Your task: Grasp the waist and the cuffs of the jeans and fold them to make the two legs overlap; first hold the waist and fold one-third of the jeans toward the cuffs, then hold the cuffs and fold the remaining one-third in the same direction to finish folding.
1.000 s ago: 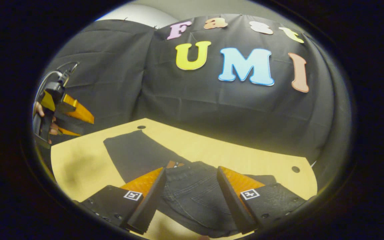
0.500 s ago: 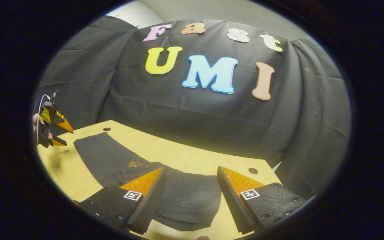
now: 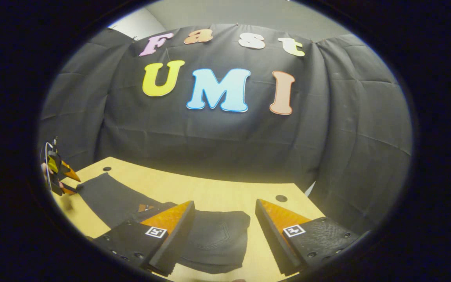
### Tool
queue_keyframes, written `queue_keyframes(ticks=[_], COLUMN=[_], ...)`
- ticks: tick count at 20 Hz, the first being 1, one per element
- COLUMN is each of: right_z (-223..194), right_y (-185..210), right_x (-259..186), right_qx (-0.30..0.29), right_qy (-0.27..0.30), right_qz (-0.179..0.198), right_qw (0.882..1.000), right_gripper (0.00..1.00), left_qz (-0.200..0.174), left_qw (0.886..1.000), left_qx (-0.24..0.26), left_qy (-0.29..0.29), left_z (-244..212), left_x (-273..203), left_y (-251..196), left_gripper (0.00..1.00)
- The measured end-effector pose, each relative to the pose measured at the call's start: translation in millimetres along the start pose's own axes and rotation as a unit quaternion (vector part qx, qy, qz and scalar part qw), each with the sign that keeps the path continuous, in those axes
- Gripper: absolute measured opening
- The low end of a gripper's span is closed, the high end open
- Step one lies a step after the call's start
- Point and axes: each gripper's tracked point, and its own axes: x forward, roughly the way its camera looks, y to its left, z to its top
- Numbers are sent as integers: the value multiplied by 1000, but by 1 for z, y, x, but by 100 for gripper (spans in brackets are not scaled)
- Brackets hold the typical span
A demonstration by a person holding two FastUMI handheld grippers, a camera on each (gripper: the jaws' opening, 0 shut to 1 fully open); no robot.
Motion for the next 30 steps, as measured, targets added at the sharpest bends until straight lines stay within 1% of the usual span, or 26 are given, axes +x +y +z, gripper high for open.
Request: queue_keyframes(ticks=[3, 5, 6, 9, 10, 11, 13, 14, 15, 16, 17, 18, 19, 20, 21, 23, 25, 26, 30], right_z=[-1, 0, 2, 2, 0, -1, -5, -7, -7, -8, -7, -6, -5, -6, -5, -4, -1, 2, 10], right_y=[-7, -5, -2, 8, 10, 11, 10, 11, 10, 8, 7, 8, 8, 8, 6, 2, -1, -3, -10], right_x=[8, 10, 12, 18, 18, 18, 18, 18, 18, 16, 16, 15, 15, 14, 13, 12, 8, 6, 0], right_qx=[-14, -20, -20, -25, -25, -26, -32, -35, -36, -36, -36, -35, -34, -34, -36, -37, -36, -36, -20], right_qy=[13, 15, 16, 16, 18, 20, 25, 28, 31, 32, 31, 30, 29, 28, 27, 27, 22, 18, 2], right_qz=[-14, -13, -10, -1, 2, 4, 5, 5, 4, 3, 1, 0, 0, -1, -4, -7, -10, -11, -10], right_qw=[1000, 1000, 1000, 1000, 1000, 999, 999, 999, 999, 999, 999, 999, 999, 999, 999, 999, 999, 999, 1000], right_gripper=[92, 93, 93, 93, 93, 93, 93, 93, 93, 93, 93, 93, 93, 93, 93, 93, 93, 93, 93], left_qz=[-22, -30, -30, -64, -61, -55, -57, -50, -40, -21, -20, -19, -15, -15, -15, -28, -61, -77, -138], left_qw=[1000, 999, 999, 996, 996, 997, 997, 998, 999, 999, 998, 997, 997, 996, 996, 998, 997, 995, 982], left_qx=[5, 13, 4, -60, -62, -53, -33, -17, 7, 35, 58, 72, 80, 82, 81, 60, 50, 58, 124], left_qy=[12, 12, 19, 26, 27, 28, 27, 28, 31, 29, 27, 19, 16, 16, 17, 9, -3, -9, -29], left_z=[-5, -7, -10, -10, -16, -23, -32, -36, -40, -45, -46, -47, -46, -44, -41, -38, -37, -38, -53], left_x=[5, 15, 19, 28, 35, 39, 42, 47, 50, 55, 57, 60, 58, 59, 57, 49, 29, 19, -33], left_y=[-19, -26, -33, -51, -53, -49, -56, -58, -55, -50, -49, -50, -50, -51, -53, -61, -78, -93, -168], left_gripper=[95, 95, 95, 96, 96, 96, 88, 87, 81, 70, 63, 41, 39, 31, 28, 18, 18, 18, 18])
